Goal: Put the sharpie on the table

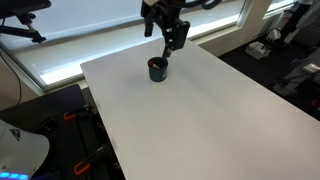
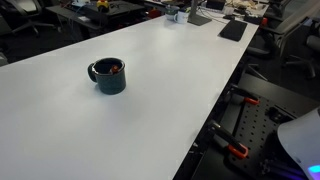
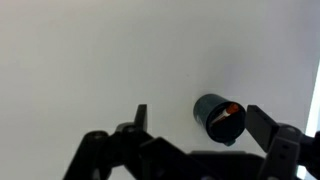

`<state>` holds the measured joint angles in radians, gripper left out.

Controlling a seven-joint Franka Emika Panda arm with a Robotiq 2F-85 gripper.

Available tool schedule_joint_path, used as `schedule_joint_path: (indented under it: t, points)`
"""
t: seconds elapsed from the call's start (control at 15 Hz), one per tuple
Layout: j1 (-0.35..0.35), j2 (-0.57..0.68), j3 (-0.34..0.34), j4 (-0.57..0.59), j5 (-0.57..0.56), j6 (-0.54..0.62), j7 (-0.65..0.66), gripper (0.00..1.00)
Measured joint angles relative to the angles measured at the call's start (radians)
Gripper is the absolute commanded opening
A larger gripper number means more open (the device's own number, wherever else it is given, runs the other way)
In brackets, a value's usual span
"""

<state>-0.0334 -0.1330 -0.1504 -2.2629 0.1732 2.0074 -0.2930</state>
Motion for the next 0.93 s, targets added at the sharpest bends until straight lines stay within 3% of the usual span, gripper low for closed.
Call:
schedule_joint_path:
  t: [0.33, 0.93]
  points:
    - [0.019, 0.075, 0.078, -0.017, 0.002, 0.221, 0.025, 1.00]
    - [0.086, 0.164, 0.200, -0.016, 0.006, 0.408, 0.028, 1.00]
